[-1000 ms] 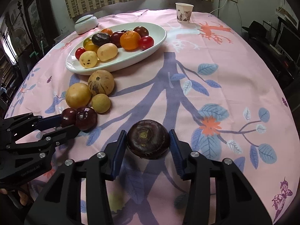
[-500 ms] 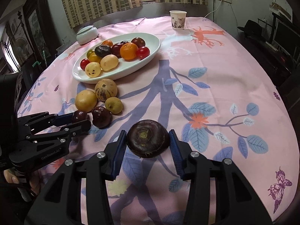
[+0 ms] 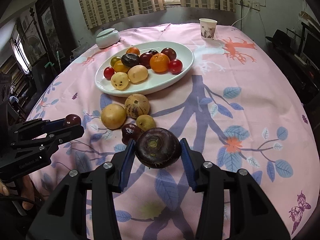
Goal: Organize fruits
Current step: 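Carry the dark plum and large dark fruit onto the white plate and release both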
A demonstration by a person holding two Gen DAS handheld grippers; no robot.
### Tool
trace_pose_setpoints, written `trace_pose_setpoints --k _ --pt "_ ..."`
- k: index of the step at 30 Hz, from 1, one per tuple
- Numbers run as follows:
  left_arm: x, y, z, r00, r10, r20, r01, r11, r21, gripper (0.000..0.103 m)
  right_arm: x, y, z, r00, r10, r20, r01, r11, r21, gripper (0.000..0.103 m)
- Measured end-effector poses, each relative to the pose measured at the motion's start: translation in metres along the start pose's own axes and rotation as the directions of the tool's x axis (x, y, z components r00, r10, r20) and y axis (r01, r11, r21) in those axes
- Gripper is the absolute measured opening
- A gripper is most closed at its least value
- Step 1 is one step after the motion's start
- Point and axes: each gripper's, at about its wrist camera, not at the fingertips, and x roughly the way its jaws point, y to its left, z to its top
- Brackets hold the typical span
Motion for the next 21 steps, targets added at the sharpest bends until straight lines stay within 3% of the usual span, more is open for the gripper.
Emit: trace_pose_setpoints --k 8,14,17,21 --pt "0.005 0.030 0.046 0.998 0.051 0.025 -0.051 0.999 -0.017 0.034 0.014 0.013 0.044 0.998 0.058 -0.016 -0.059 0.996 -0.060 0.046" --pt "0.049 0.064 0.100 0.998 0.050 -0.022 -0.052 0.994 -0.095 0.034 0.050 0.028 0.102 0.997 0.070 -0.030 -0.073 0.992 -0.101 0.046" --pt "0.059 0.068 0.110 1.000 0.026 -0.013 -0.027 0.992 -0.121 0.034 0.068 0.030 0.116 1.000 0.019 -0.007 -0.019 0.993 -0.114 0.046" --pt "0.072 0.074 0.108 1.000 0.007 -0.024 -0.011 0.990 -0.138 0.034 0.089 0.019 0.118 0.998 0.049 -0.047 -0.053 0.996 -0.074 0.046"
